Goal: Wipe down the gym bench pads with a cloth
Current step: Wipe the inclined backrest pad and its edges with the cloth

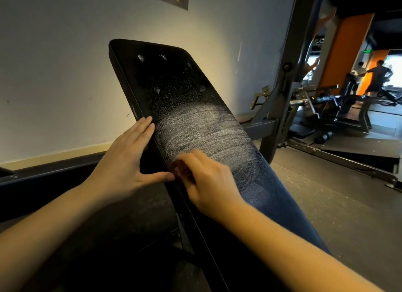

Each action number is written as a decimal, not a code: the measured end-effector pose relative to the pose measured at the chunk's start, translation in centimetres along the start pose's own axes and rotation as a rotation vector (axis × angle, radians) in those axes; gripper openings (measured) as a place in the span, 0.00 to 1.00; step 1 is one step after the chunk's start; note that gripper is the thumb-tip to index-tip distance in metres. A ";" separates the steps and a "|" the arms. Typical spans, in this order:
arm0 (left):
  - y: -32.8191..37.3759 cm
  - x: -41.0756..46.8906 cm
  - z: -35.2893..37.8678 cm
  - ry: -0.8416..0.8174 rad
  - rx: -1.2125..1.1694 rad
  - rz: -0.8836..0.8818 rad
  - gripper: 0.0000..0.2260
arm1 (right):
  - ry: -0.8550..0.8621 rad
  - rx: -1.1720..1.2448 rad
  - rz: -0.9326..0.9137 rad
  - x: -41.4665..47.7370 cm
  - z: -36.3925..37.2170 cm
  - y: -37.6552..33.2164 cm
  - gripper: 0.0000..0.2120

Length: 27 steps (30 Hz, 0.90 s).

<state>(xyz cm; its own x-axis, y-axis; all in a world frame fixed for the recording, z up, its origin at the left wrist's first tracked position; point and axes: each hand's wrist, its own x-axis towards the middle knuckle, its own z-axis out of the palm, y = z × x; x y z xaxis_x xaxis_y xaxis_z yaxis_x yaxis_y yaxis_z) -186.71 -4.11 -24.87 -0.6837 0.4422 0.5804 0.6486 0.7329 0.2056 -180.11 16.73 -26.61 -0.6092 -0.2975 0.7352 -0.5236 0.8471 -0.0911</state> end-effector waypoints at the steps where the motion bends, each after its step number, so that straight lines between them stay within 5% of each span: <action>1: 0.5 -0.5 0.1 0.004 -0.021 -0.016 0.60 | 0.036 -0.030 0.029 0.0 -0.5 1.9 0.10; 5: 2.5 -1.6 0.4 -0.063 -0.037 -0.089 0.66 | 0.075 -0.286 0.621 1.7 -3.1 12.9 0.10; 7: 2.8 -1.6 0.6 -0.069 -0.025 -0.104 0.67 | 0.100 -0.325 0.722 1.9 -3.3 13.4 0.09; 9: 2.7 -1.5 0.5 -0.063 -0.037 -0.107 0.67 | 0.089 -0.257 0.611 1.8 -2.0 8.3 0.07; 13: 2.4 -1.7 0.5 -0.046 -0.106 -0.106 0.67 | -0.022 -0.005 0.049 -1.8 -0.2 -1.3 0.12; 15: 2.4 -2.0 0.5 -0.049 -0.121 -0.117 0.65 | 0.027 -0.044 0.078 -2.3 -1.0 1.3 0.12; 20: 3.1 -2.5 0.8 -0.065 -0.152 -0.153 0.64 | 0.109 -0.286 0.715 -1.7 -4.1 11.7 0.10; 22: 3.4 -2.6 1.0 -0.052 -0.154 -0.162 0.62 | 0.111 -0.264 0.650 -1.7 -3.3 8.5 0.07; 27: 4.6 -3.2 2.7 0.067 -0.178 -0.193 0.52 | -0.003 0.037 0.065 -6.2 -1.3 -0.6 0.10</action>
<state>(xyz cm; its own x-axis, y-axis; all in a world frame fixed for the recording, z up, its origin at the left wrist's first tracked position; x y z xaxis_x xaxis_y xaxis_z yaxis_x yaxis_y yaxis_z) -182.41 -0.78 -27.89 -0.7808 0.2632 0.5666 0.5608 0.6950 0.4500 -175.23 18.64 -30.23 -0.6439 -0.2440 0.7251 -0.5047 0.8478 -0.1629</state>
